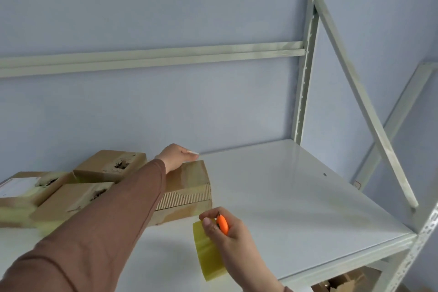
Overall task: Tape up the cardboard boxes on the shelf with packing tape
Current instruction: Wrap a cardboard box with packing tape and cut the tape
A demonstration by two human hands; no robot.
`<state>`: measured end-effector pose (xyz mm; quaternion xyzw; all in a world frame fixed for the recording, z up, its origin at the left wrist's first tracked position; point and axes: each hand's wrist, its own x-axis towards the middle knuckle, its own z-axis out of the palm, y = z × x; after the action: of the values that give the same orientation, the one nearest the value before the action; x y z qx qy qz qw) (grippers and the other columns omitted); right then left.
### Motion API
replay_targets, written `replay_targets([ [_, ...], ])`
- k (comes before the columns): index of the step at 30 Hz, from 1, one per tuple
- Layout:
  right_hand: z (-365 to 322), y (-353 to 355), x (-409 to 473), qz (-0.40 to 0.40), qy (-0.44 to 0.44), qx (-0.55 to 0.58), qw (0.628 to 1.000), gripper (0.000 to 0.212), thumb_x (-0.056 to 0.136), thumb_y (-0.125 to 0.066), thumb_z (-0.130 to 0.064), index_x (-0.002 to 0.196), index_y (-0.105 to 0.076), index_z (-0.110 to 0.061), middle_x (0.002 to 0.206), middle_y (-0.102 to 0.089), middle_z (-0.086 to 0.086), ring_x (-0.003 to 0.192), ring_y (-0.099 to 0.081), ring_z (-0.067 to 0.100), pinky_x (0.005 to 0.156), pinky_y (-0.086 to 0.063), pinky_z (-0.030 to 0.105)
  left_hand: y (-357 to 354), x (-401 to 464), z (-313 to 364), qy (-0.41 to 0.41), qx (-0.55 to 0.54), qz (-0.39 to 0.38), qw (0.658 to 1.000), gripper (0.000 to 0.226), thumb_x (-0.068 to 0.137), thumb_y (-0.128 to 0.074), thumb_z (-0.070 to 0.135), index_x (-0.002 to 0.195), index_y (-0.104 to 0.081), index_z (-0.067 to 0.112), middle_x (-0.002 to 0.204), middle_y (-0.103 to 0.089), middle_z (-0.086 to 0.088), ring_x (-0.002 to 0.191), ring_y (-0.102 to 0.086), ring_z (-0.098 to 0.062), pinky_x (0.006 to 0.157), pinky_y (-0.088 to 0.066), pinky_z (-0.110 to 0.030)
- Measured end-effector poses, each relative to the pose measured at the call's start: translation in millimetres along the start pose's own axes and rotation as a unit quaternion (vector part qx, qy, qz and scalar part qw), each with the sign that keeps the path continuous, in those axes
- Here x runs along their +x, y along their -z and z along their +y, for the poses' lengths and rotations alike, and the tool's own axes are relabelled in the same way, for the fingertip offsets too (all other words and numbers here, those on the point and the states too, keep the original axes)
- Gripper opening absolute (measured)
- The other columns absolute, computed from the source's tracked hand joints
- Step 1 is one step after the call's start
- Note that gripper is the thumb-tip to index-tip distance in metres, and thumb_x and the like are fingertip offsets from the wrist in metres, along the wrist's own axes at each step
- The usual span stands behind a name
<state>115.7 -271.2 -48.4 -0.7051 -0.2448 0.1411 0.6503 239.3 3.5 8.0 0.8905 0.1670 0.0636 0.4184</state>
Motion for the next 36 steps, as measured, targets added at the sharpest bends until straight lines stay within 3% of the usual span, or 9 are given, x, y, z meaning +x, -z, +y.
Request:
replay_targets([
  [3,7.4,0.4,1.6,-0.001,-0.019,-0.004,1.0,0.008,0.099,-0.065,-0.036,0.097,-0.072,-0.034,0.068,-0.052,-0.01,0.064,-0.046,0.008,0.064,-0.037,0.024,-3.0,7.4,-13.8,0.058,0.067,-0.007,0.996,0.045,0.093,-0.063,0.061,0.084,-0.081,0.02,0.087,-0.078,-0.001,0.088,-0.073,-0.022,0.089,-0.055,-0.034],
  [8,13.9,-0.1,6.5,0.0,-0.03,0.012,0.999,0.007,0.099,-0.067,-0.033,0.094,-0.073,-0.034,0.068,-0.053,-0.01,0.065,-0.045,0.008,0.066,-0.037,0.023,-9.3,19.8,-13.5,0.112,0.161,0.017,0.98,0.051,0.099,-0.053,0.04,0.138,-0.051,0.007,0.127,-0.061,-0.01,0.116,-0.06,-0.03,0.09,-0.047,-0.035],
  [13,15.4,2.0,10.2,0.006,-0.034,0.025,0.999,0.01,0.099,-0.067,-0.029,0.094,-0.075,-0.029,0.067,-0.056,-0.013,0.065,-0.047,0.006,0.066,-0.038,0.02,-15.2,13.2,-9.9,-0.136,0.19,0.28,0.931,0.014,0.096,-0.064,0.033,0.106,-0.07,0.025,0.105,-0.071,0.01,0.106,-0.061,-0.019,0.092,-0.045,-0.039],
  [17,13.2,1.0,8.8,0.003,-0.039,0.048,0.998,0.012,0.1,-0.066,-0.025,0.093,-0.075,-0.026,0.069,-0.055,-0.01,0.066,-0.047,0.01,0.065,-0.037,0.022,-25.9,9.7,-13.0,-0.078,0.229,0.082,0.967,0.054,0.098,-0.049,0.064,0.064,-0.067,0.025,0.065,-0.066,0.009,0.068,-0.065,-0.011,0.062,-0.043,-0.03],
  [23,11.8,1.8,7.1,0.0,-0.037,0.06,0.998,0.012,0.101,-0.065,-0.025,0.095,-0.075,-0.025,0.073,-0.055,-0.004,0.07,-0.046,0.015,0.068,-0.036,0.029,-29.2,18.9,-2.5,0.089,0.332,0.032,0.939,0.08,0.09,-0.015,0.086,0.094,-0.063,0.022,0.094,-0.062,0.004,0.087,-0.058,-0.021,0.073,-0.04,-0.035],
  [28,8.9,1.6,4.7,-0.008,-0.035,0.058,0.998,0.012,0.101,-0.064,-0.03,0.1,-0.075,-0.026,0.071,-0.055,-0.012,0.068,-0.048,0.008,0.066,-0.039,0.023,-16.2,-8.5,-1.5,-0.166,0.203,0.196,0.945,0.068,0.095,-0.026,0.075,0.117,-0.071,0.029,0.125,-0.066,0.008,0.125,-0.054,-0.018,0.103,-0.043,-0.043],
  [31,10.1,9.7,2.5,-0.021,-0.033,0.039,0.998,0.017,0.1,-0.062,-0.039,0.109,-0.075,-0.032,0.068,-0.054,-0.017,0.067,-0.048,0.003,0.067,-0.039,0.015,6.3,-38.9,-9.7,-0.256,0.278,0.014,0.926,0.086,0.081,-0.03,0.093,0.15,-0.042,0.044,0.164,-0.031,0.008,0.154,-0.019,-0.014,0.126,-0.017,-0.047],
  [34,13.1,18.3,-1.8,-0.052,-0.037,0.045,0.997,0.029,0.095,-0.062,-0.045,0.121,-0.071,-0.036,0.071,-0.052,-0.017,0.072,-0.049,0.005,0.075,-0.039,0.017,22.8,-62.8,-41.3,-0.18,0.437,-0.102,0.875,0.118,0.059,-0.04,0.107,0.156,0.006,0.058,0.167,0.023,0.013,0.155,0.023,-0.013,0.125,0.006,-0.05],
  [36,15.0,23.1,-4.1,-0.089,-0.044,0.071,0.993,0.039,0.091,-0.063,-0.047,0.129,-0.066,-0.04,0.08,-0.051,-0.006,0.076,-0.049,0.01,0.079,-0.041,0.02,30.8,-69.3,-50.6,-0.104,0.444,-0.127,0.881,0.126,0.056,-0.049,0.104,0.154,0.015,0.058,0.168,0.023,0.009,0.156,0.02,-0.018,0.126,0.002,-0.053],
])
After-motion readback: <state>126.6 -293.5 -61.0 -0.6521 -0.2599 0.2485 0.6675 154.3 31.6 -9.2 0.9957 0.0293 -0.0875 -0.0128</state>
